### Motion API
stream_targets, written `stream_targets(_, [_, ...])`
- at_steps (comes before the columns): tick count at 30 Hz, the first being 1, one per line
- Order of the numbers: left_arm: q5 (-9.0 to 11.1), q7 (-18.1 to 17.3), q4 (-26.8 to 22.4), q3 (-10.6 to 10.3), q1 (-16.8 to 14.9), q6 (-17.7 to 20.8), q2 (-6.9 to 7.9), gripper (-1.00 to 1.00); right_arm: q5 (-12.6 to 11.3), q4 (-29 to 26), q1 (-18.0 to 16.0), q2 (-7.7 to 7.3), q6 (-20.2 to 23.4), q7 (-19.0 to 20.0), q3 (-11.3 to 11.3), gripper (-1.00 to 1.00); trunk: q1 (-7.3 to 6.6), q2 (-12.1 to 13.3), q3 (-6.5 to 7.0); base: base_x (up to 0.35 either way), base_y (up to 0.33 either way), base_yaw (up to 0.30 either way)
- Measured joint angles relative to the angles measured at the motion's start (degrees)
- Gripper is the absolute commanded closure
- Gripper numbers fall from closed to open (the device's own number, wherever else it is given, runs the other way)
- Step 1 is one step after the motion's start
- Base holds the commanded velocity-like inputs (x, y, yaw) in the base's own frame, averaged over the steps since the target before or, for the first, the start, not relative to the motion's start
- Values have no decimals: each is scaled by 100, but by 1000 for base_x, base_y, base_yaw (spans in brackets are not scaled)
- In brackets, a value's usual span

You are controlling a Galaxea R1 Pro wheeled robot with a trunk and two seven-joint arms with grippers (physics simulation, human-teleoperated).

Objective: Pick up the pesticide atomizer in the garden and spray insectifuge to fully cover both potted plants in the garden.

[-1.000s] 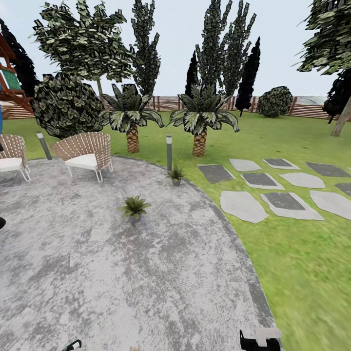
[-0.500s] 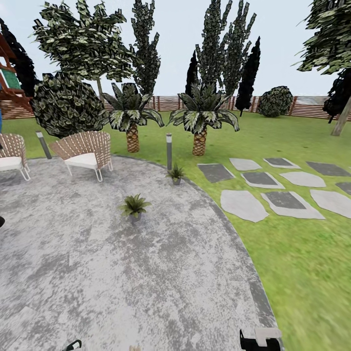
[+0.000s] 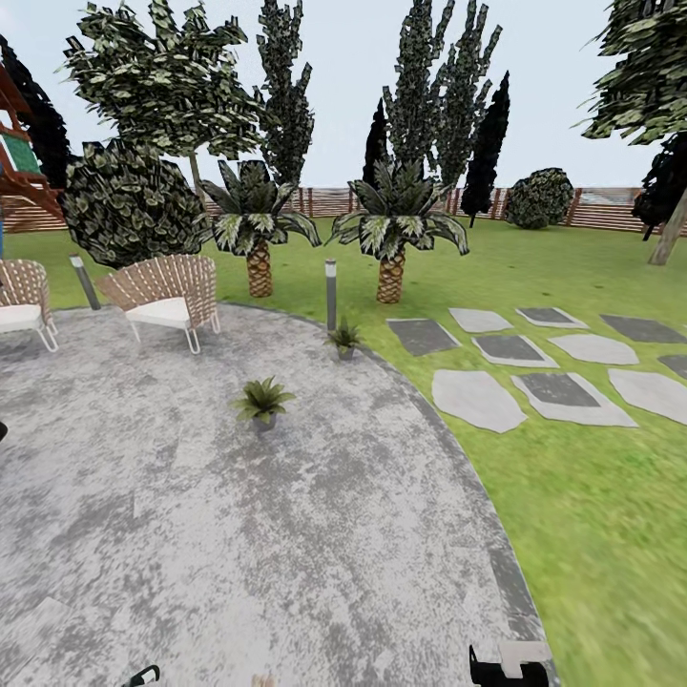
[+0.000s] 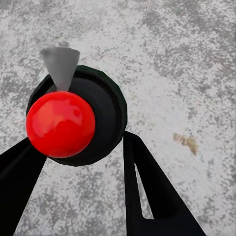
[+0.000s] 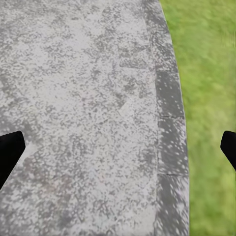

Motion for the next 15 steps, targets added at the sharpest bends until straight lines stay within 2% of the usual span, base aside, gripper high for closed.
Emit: stream_targets(15, [-17,-7,-36,-10,-7,32,0,100,-3,-5,1,13,-7,-6,0,-100,330,-602,-269,0,0,0])
